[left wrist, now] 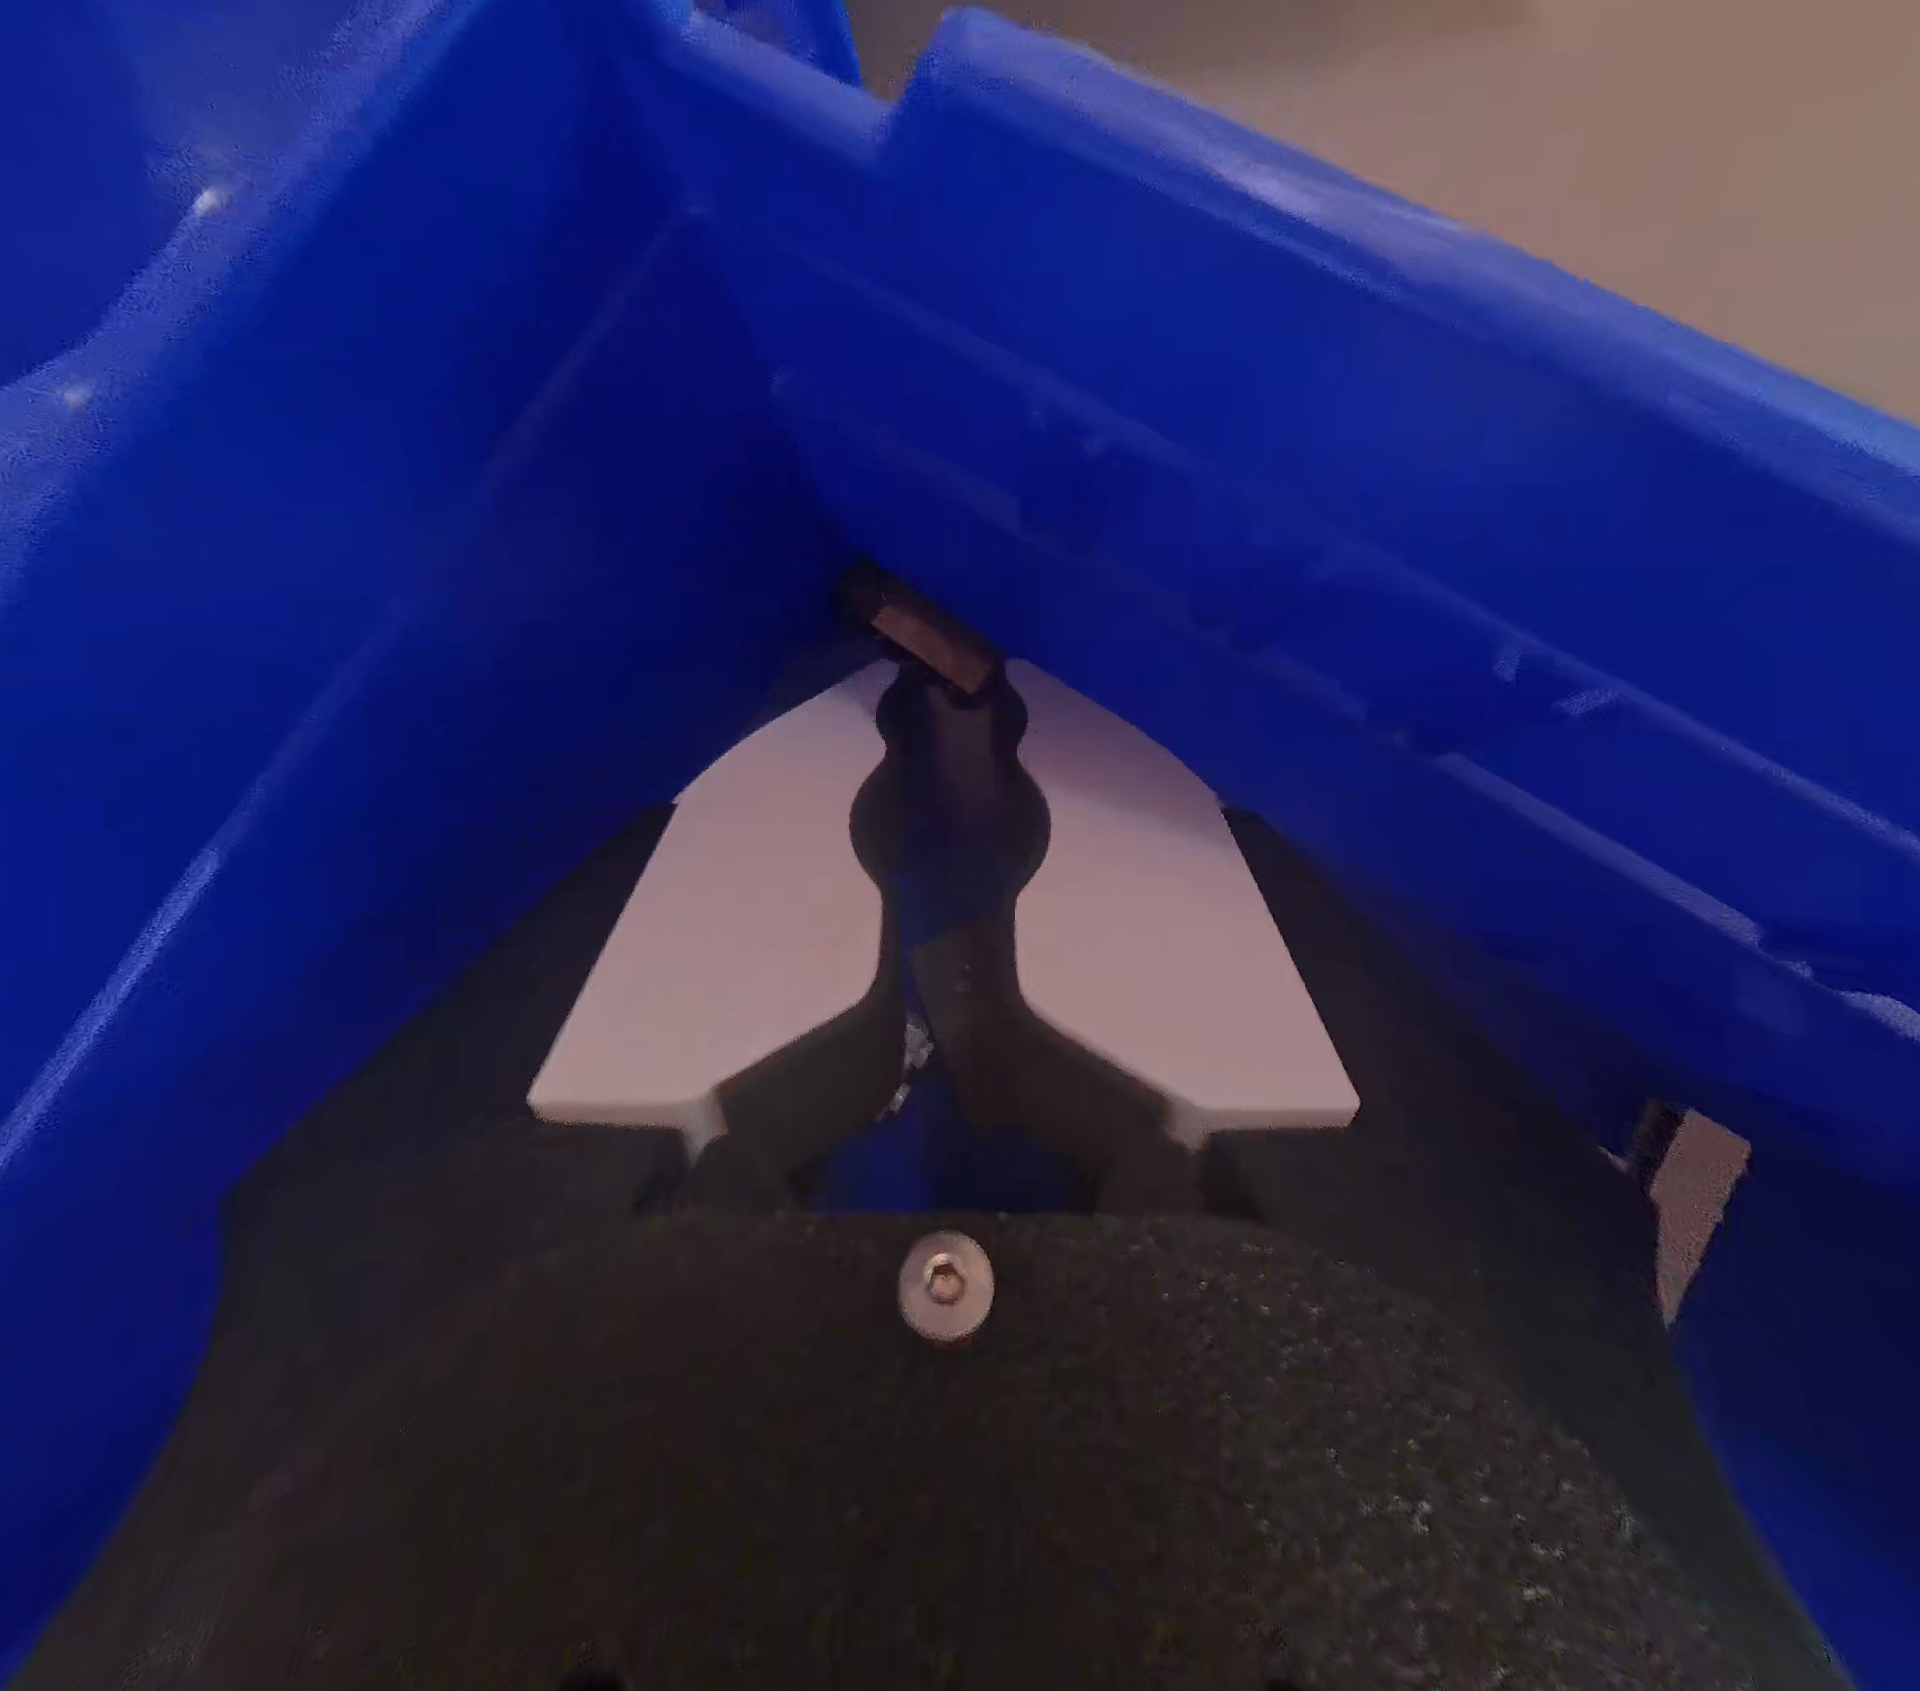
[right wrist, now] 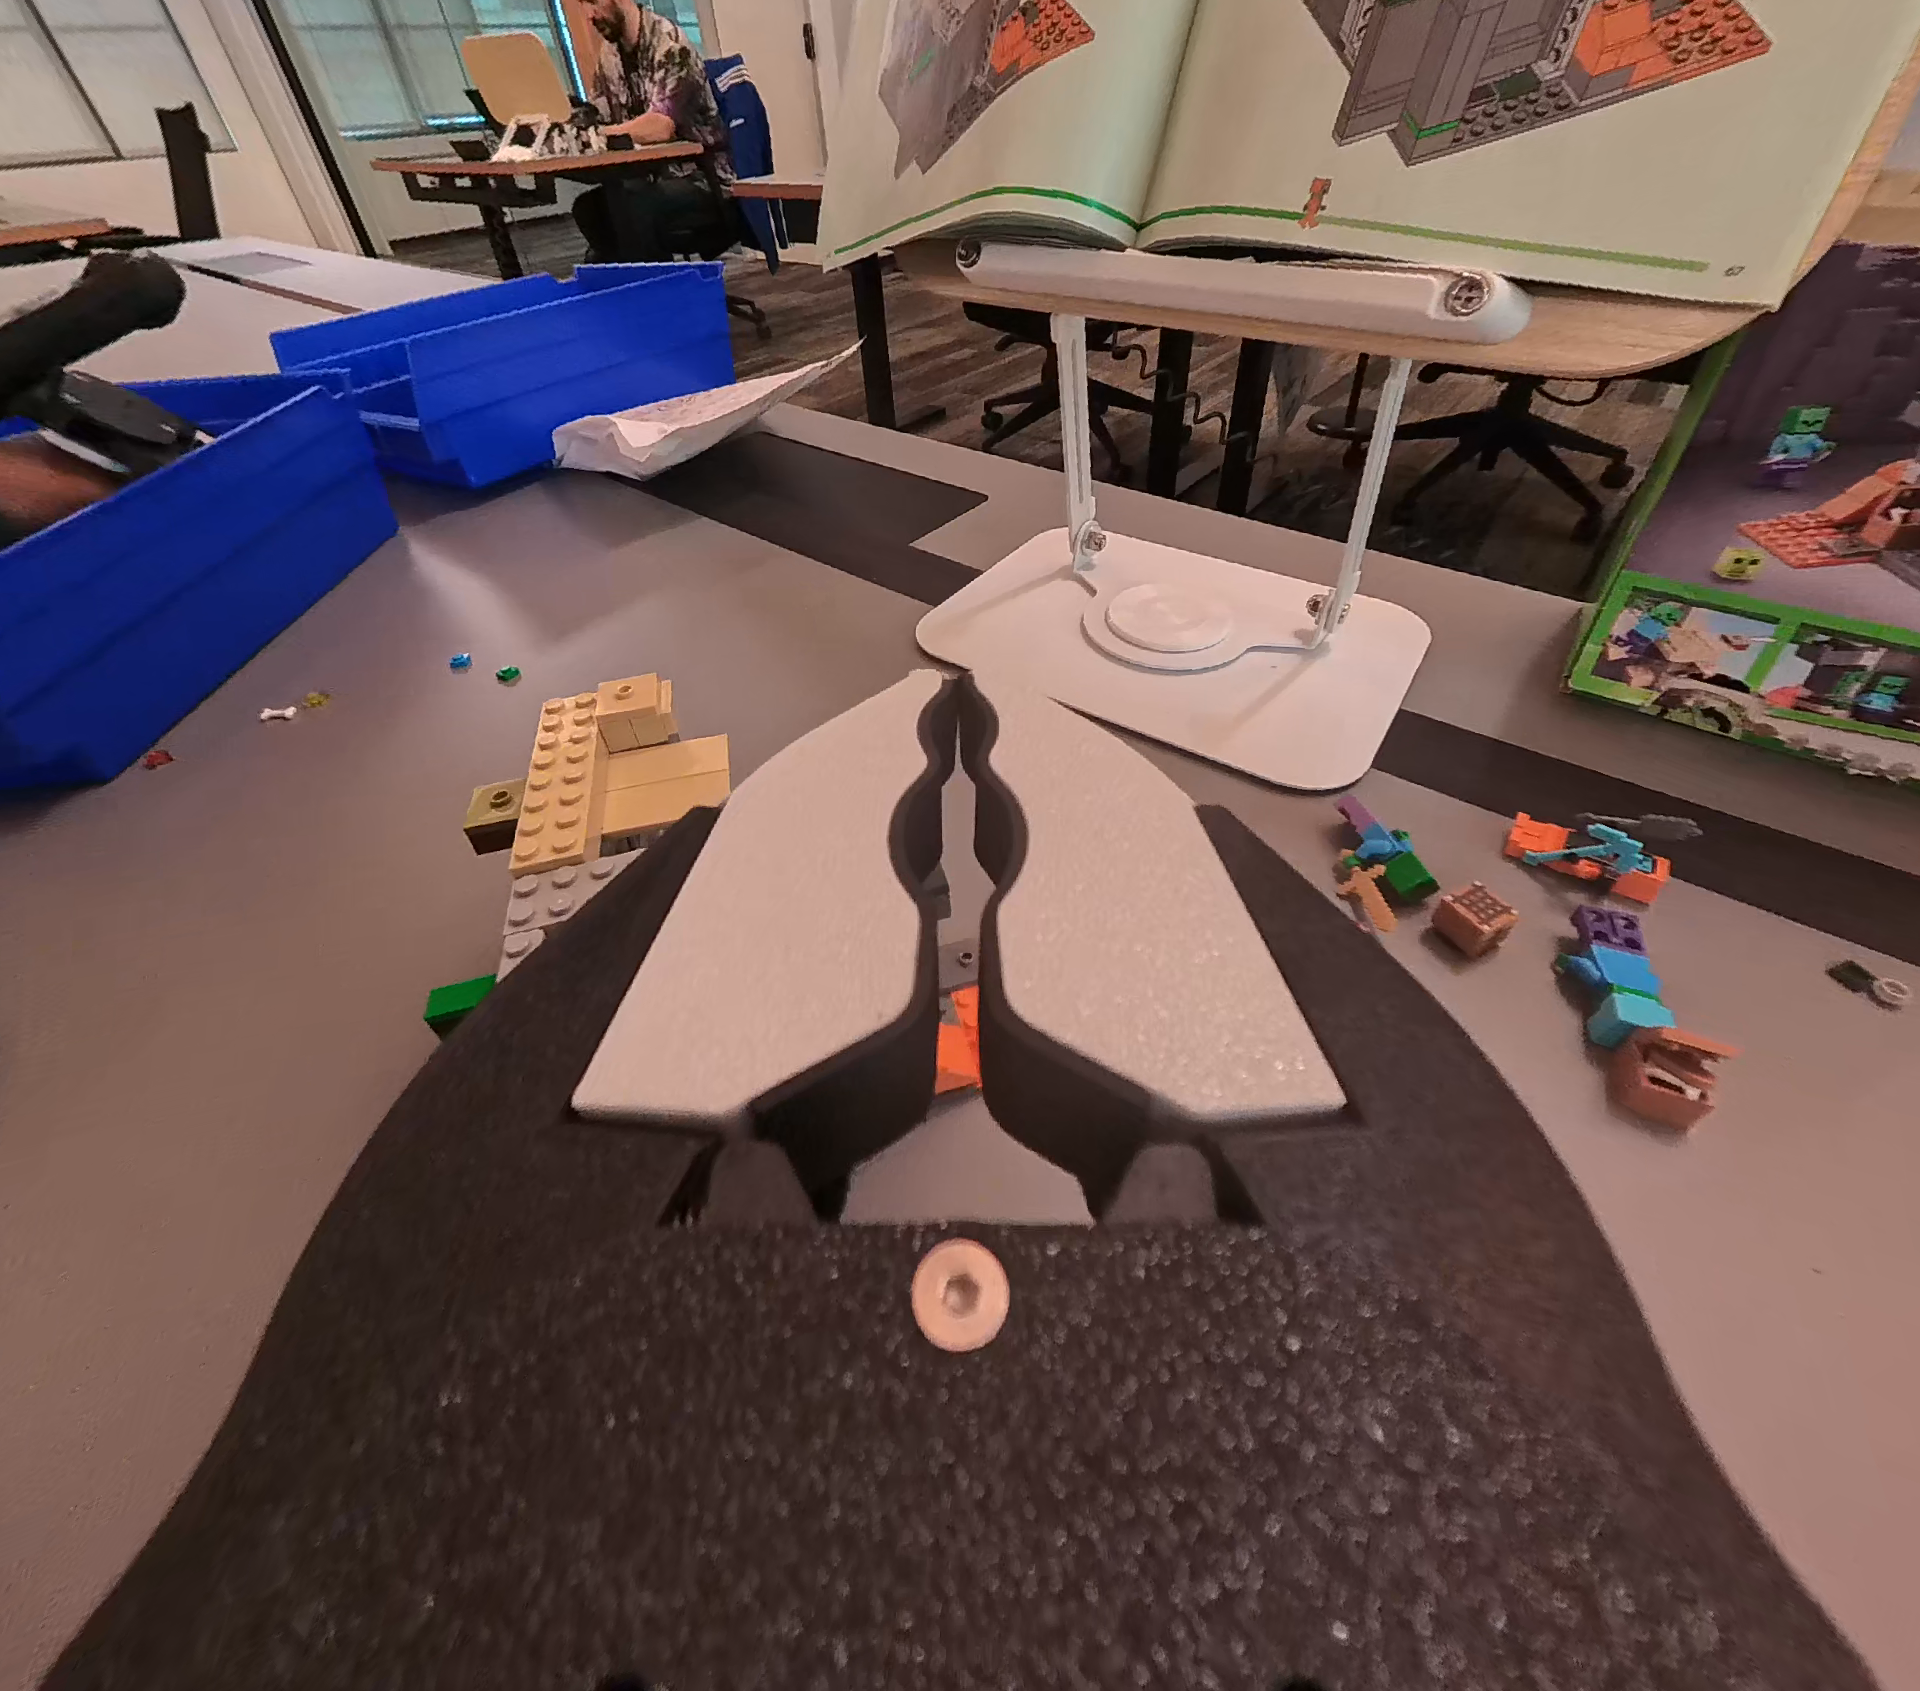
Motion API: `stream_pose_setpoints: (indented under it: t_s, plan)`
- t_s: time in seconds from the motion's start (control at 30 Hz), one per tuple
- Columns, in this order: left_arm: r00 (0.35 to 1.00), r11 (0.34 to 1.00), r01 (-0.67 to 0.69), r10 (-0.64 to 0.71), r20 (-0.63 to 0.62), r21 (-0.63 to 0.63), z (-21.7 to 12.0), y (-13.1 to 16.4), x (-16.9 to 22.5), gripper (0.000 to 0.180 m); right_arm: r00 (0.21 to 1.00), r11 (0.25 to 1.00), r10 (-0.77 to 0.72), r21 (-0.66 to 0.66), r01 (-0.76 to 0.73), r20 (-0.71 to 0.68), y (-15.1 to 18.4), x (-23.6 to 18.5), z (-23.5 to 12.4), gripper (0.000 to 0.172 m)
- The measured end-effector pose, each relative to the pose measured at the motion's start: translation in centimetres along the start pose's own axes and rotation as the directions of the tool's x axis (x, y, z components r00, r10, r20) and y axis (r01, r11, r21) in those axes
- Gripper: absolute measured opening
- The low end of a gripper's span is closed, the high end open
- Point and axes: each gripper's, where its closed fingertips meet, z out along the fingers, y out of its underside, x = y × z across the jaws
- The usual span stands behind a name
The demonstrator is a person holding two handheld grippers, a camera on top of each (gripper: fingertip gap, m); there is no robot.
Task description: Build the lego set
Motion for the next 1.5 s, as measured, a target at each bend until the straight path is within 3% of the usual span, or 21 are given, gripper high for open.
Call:
stream_pose_setpoints:
  t_s: [0.3, 0.47, 0.63, 0.67, 0.7, 0.83, 1.07, 1.3, 1.5]
  plan:
    - [0.99, 0.997, -0.057, 0.063, 0.126, -0.051, -1.2, 0.4, -1.0, 0.0, 1.0, 1.0, 0.009, -0.003, -0.009, -0.002, 0.2, 0.1, 0.1, 0.0]
    - [0.991, 0.996, -0.068, 0.073, 0.109, -0.055, -2.9, 0.0, -0.9, 0.001, 1.0, 1.0, 0.012, -0.005, -0.012, 0.004, 0.2, -0.1, 0.1, 0.0]
    - [0.997, 0.999, -0.023, 0.026, 0.073, -0.047, -2.0, 0.1, -0.2, 0.001, 1.0, 1.0, 0.005, -0.003, -0.005, 0.008, 0.1, -0.3, 0.1, 0.0]
    - [0.997, 0.998, -0.035, 0.038, 0.071, -0.045, -1.7, 0.2, -0.3, 0.006, 1.0, 1.0, 0.004, -0.003, -0.004, 0.007, 0.1, -0.3, 0.1, 0.0]
    - [0.996, 0.998, -0.043, 0.046, 0.07, -0.048, -1.4, 0.2, -0.4, 0.022, 1.0, 1.0, 0.004, -0.004, -0.004, 0.006, 0.1, -0.3, 0.1, 0.0]
    - [0.999, 0.997, -0.048, 0.049, 0.022, -0.054, -0.6, 0.3, -0.4, 0.033, 1.0, 1.0, 0.007, -0.007, -0.007, 0.004, 0.3, -0.2, 0.1, 0.0]
    - [1.0, 0.999, -0.006, 0.006, -0.007, 0.041, 0.2, -0.3, -0.6, 0.026, 1.0, 1.0, 0.007, -0.015, -0.007, 0.009, 0.6, -0.2, 0.2, 0.0]
    - [0.996, 0.995, -0.051, 0.045, 0.081, 0.083, 0.5, -1.0, -1.0, 0.008, 1.0, 1.0, 0.011, -0.02, -0.011, 0.011, 0.8, -0.1, 0.3, 0.0]
    - [0.976, 0.989, -0.129, 0.115, 0.187, 0.065, 0.5, -0.7, -1.6, 0.007, 1.0, 1.0, 0.013, -0.021, -0.012, 0.01, 0.9, -0.1, 0.3, 0.0]
